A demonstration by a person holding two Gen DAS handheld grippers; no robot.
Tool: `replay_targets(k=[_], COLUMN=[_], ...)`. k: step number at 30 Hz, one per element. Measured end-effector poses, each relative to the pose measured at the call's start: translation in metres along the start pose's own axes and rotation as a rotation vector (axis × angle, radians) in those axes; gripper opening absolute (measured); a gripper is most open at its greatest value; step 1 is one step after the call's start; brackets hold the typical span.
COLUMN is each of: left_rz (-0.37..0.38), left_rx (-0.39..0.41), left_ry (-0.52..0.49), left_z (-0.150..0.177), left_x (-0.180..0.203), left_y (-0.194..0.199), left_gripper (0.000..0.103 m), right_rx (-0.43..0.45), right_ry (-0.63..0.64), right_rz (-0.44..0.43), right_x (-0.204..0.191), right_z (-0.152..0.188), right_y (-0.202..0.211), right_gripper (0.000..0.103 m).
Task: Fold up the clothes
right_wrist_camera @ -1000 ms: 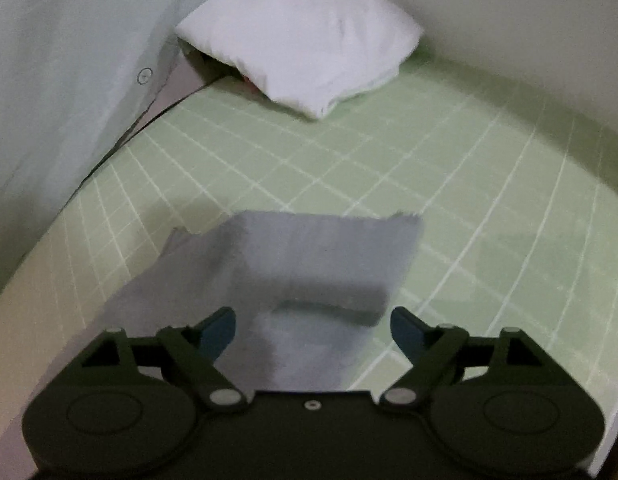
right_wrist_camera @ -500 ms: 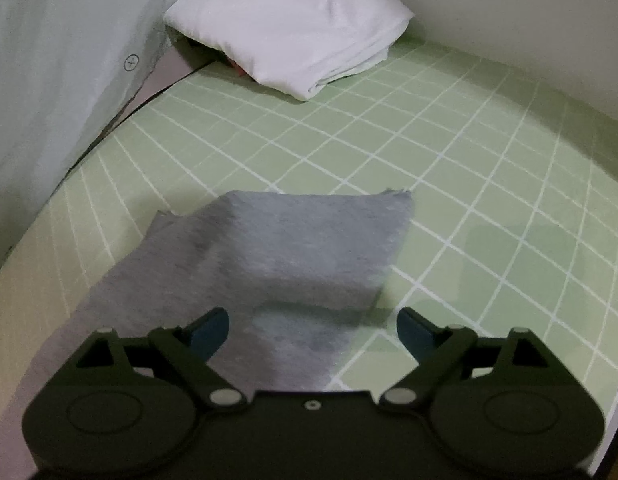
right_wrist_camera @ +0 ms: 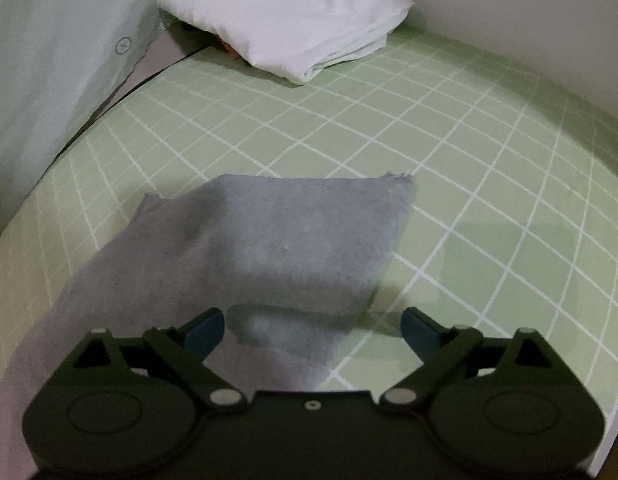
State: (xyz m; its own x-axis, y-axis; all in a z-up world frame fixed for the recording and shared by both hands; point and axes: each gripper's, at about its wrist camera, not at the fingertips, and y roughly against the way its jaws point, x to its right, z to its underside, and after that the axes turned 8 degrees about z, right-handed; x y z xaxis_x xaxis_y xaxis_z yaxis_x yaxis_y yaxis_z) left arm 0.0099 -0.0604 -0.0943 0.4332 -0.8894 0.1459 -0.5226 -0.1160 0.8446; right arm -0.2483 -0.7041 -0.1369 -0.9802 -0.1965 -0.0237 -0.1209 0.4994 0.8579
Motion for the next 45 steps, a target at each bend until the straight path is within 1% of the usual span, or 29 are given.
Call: replay_targets(k=[4,7,8,10,11,12,13,14,15,18,20,21,23,26,28,29,31,33,34,36,38,40,43,45], left_rz=[0.003,-0.003,-0.008,-0.012,-0.013,-0.013,-0.012,-0.009,-0.004,0.028,0.067,0.103,0.167,0.271,0.333,0.361,0.412,0.436,0.434,0.409,0.357,0.291,0.215,0.176], left_rx=[0.009,0.008,0.004,-0.002,-0.004,-0.007,-0.008,-0.007,-0.004,0.028,0.052,0.079,0.136,0.213,0.267,0.3,0.364,0.415,0.424,0.421,0.391,0.338,0.237,0.181], left_ry=[-0.02,-0.031,-0.03,-0.024,-0.021,-0.018,-0.014,-0.01,-0.005,0.028,0.068,0.078,0.076,0.069,0.064,0.058,0.046,0.037,0.034,0.026,0.01,0.006,0.045,0.073], left_z=[-0.004,-0.009,-0.01,-0.012,-0.013,-0.013,-0.014,-0.014,-0.014,-0.02,-0.034,-0.045,-0.07,-0.105,-0.124,-0.129,-0.139,-0.14,-0.137,-0.127,-0.11,-0.092,-0.067,-0.052], left_x=[0.002,0.003,0.004,0.004,0.005,0.005,0.005,0.004,0.003,0.004,0.011,0.019,0.041,0.081,0.104,0.111,0.123,0.12,0.116,0.099,0.078,0.056,0.021,-0.004], left_y=[-0.005,-0.011,-0.013,-0.015,-0.017,-0.018,-0.018,-0.018,-0.018,-0.01,-0.002,0.003,0.013,0.023,0.036,0.047,0.068,0.088,0.093,0.096,0.089,0.076,0.051,0.04], left_gripper=[0.082,0.079,0.077,0.064,0.059,0.049,0.035,0.026,0.014,0.011,0.01,0.01,0.01,0.009,0.009,0.009,0.009,0.009,0.009,0.009,0.009,0.009,0.009,0.009], right_rx=[0.005,0.013,0.015,0.02,0.022,0.024,0.024,0.025,0.028,0.068,0.114,0.141,0.204,0.315,0.405,0.449,0.533,0.589,0.601,0.587,0.52,0.425,0.268,0.182], right_ry=[-0.04,-0.062,-0.066,-0.068,-0.067,-0.063,-0.045,-0.027,-0.012,0.0,0.003,0.014,0.036,0.036,0.02,0.008,-0.023,-0.049,-0.058,-0.071,-0.066,-0.053,-0.034,-0.018], right_rz=[0.002,-0.007,-0.009,-0.016,-0.022,-0.029,-0.038,-0.048,-0.058,-0.088,-0.127,-0.143,-0.191,-0.285,-0.337,-0.358,-0.396,-0.413,-0.41,-0.394,-0.349,-0.298,-0.214,-0.159], right_x=[0.004,0.009,0.01,0.012,0.013,0.014,0.014,0.013,0.013,0.013,0.009,0.005,-0.012,-0.042,-0.056,-0.058,-0.056,-0.042,-0.031,-0.008,0.015,0.034,0.056,0.068], right_z=[0.0,0.0,0.0,0.001,0.002,0.002,0.002,0.001,0.001,-0.004,-0.018,-0.028,-0.061,-0.114,-0.142,-0.15,-0.161,-0.16,-0.155,-0.141,-0.118,-0.091,-0.047,-0.021], right_y=[0.004,0.006,0.006,0.006,0.006,0.006,0.006,0.006,0.007,0.014,0.026,0.031,0.04,0.058,0.08,0.093,0.121,0.141,0.147,0.146,0.128,0.103,0.062,0.041], right_gripper=[0.095,0.086,0.082,0.073,0.059,0.04,0.029,0.01,0.001,0.001,0.001,0.0,0.0,0.0,0.0,0.0,0.0,0.0,0.0,0.0,0.0,0.0,0.0,0.0])
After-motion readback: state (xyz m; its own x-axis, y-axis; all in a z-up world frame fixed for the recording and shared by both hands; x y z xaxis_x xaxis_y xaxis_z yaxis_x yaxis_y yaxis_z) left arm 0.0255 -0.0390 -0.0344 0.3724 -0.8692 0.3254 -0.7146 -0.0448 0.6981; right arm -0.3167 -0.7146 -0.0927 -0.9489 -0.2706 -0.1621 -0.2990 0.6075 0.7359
